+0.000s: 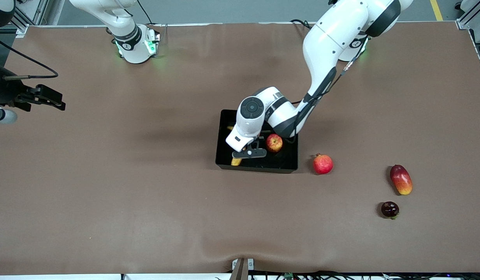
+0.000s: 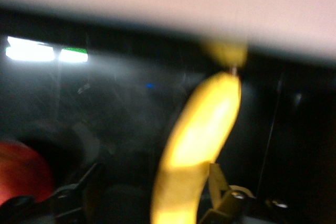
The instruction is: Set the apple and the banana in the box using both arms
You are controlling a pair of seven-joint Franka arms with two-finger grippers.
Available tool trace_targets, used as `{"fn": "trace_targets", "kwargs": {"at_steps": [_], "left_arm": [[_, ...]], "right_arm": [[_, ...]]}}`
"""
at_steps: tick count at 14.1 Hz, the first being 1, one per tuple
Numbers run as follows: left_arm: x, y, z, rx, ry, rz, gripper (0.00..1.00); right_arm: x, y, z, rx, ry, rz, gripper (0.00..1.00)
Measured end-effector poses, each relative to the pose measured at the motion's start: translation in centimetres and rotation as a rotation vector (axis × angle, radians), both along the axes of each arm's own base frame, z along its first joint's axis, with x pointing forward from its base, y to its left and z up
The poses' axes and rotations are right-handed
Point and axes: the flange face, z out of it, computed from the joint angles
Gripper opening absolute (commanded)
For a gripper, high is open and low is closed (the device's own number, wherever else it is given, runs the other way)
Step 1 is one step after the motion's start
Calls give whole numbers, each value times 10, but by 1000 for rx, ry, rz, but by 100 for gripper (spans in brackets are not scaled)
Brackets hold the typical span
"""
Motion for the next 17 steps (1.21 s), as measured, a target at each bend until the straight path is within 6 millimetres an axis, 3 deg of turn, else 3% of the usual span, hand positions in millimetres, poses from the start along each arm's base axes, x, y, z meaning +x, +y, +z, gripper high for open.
{"fn": "trace_targets", "kwargs": {"at_steps": [1,2,4,7,9,12,17], "left_arm": [[18,15,25,0,-25,28,100],[44,46,64,14,-49,76,100],[79,108,123,46,-71,164,100],[108,205,196,104,-78,280,100],[112,253,227,148,-62,294,100],[114,309,257,189,-47,248,100],[104,366,303,205,-18,105,100]], "right_arm": [[0,-2,3,0,-8,-3,100],[0,-3,8,0,-19,-5,100],[0,-3,12,0,-28,-5,100],[2,-4,12,-3,-34,-6,100],[4,-3,11,-3,-40,-6,100],[4,-2,12,-3,-45,-4,100],[4,0,12,-2,-42,0,100]]}}
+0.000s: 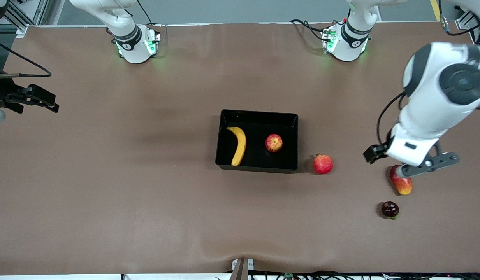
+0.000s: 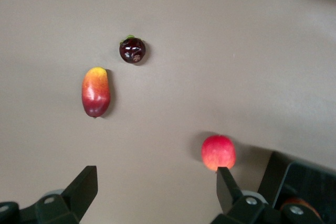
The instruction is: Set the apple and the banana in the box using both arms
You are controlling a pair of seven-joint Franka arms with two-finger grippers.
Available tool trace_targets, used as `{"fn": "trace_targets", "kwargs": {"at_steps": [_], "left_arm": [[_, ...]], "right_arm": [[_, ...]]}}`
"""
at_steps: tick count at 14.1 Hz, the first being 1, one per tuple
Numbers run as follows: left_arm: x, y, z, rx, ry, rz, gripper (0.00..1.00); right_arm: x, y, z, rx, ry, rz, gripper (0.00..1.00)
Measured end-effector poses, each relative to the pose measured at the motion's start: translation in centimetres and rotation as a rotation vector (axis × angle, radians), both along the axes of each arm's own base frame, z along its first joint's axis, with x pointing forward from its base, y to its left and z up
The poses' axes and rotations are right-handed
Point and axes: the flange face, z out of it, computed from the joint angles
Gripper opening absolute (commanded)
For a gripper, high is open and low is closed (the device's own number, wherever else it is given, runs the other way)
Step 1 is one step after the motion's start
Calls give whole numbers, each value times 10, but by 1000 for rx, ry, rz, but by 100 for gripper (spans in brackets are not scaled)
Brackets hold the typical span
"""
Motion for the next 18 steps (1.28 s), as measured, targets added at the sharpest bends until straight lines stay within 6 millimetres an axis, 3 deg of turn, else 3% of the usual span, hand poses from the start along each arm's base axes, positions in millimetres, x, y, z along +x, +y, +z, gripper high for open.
{"fn": "trace_targets", "kwargs": {"at_steps": [2,6,11,15,18], "left_arm": [[-9,18,22,-15,17,-51,100],[-31,36,63,-48,20,-144,100],[-85,72,93,-78,72,-168,100],[-127,75,117,-71,90,-164,100],[-139,77,124,-69,101,-156,100]], "right_arm": [[0,0,0,0,0,0,100],[-3,-1,-2,-1,27,-1,100],[-6,-1,-4,-1,51,-2,100],[-6,-3,-4,-1,51,-5,100],[-6,-3,-4,-1,51,-5,100]]}}
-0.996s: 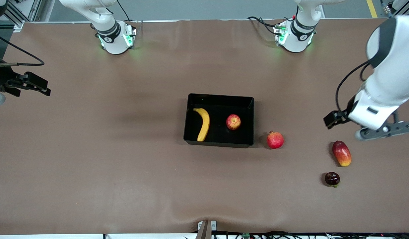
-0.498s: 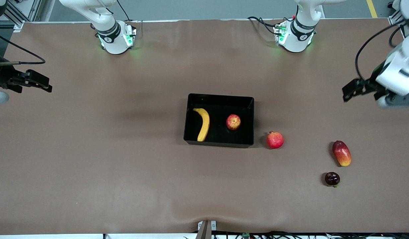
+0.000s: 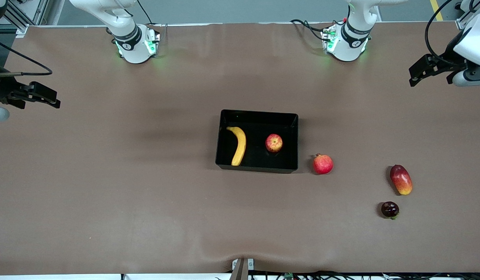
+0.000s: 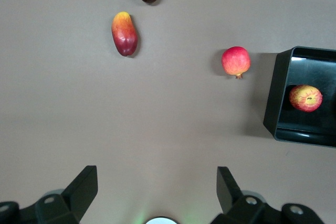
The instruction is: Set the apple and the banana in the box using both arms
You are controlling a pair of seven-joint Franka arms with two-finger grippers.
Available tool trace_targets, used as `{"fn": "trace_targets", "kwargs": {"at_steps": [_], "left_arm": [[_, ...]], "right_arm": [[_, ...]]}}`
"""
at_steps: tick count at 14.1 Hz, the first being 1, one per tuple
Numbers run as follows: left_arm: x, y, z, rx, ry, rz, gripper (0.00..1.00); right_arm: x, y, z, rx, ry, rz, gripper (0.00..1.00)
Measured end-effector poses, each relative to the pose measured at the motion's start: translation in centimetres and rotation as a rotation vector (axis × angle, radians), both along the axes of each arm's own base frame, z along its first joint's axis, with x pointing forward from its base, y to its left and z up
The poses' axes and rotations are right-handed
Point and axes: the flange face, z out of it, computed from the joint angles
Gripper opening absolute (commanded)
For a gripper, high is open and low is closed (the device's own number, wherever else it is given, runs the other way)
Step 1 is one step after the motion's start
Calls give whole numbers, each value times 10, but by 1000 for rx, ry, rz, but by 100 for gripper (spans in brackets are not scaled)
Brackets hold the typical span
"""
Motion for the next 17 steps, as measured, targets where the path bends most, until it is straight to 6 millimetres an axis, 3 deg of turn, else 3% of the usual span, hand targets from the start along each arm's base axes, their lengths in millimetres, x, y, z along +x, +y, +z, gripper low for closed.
{"fn": "trace_targets", "kwargs": {"at_steps": [12,17], "left_arm": [[10,16,-5,-3,25,19,100],[9,16,-7,-2,39,19,100]], "right_arm": [[0,-5,0,-1,-2,-10,100],[-1,-40,0,-1,0,-73,100]]}}
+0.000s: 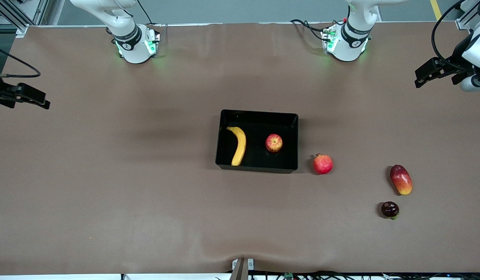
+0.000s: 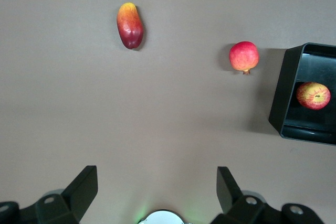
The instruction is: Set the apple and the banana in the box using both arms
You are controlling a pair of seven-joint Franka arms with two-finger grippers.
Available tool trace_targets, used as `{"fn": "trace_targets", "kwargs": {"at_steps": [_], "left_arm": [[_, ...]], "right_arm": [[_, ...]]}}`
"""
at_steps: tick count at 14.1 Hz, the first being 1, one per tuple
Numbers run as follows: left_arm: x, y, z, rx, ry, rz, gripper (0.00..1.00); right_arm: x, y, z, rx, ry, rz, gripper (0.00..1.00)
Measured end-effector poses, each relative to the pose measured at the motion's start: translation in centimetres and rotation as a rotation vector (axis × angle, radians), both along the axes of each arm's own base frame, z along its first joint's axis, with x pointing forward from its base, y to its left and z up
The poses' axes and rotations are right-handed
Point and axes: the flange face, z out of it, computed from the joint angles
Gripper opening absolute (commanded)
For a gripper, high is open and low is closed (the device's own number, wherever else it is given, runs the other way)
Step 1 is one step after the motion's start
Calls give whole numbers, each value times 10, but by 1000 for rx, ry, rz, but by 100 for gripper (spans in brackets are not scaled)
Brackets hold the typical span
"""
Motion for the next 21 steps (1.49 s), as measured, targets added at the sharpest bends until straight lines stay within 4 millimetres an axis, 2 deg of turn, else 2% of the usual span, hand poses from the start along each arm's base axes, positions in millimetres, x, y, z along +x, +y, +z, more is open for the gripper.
{"fn": "trace_targets", "kwargs": {"at_steps": [6,12,21], "left_arm": [[0,-2,-1,0,1,-3,100],[1,-3,-3,0,6,-5,100],[2,-2,-2,0,4,-4,100]], "right_arm": [[-1,-4,3,0,-5,-7,100],[-23,-22,30,7,-37,-44,100],[-22,-14,27,9,-32,-29,100]]}}
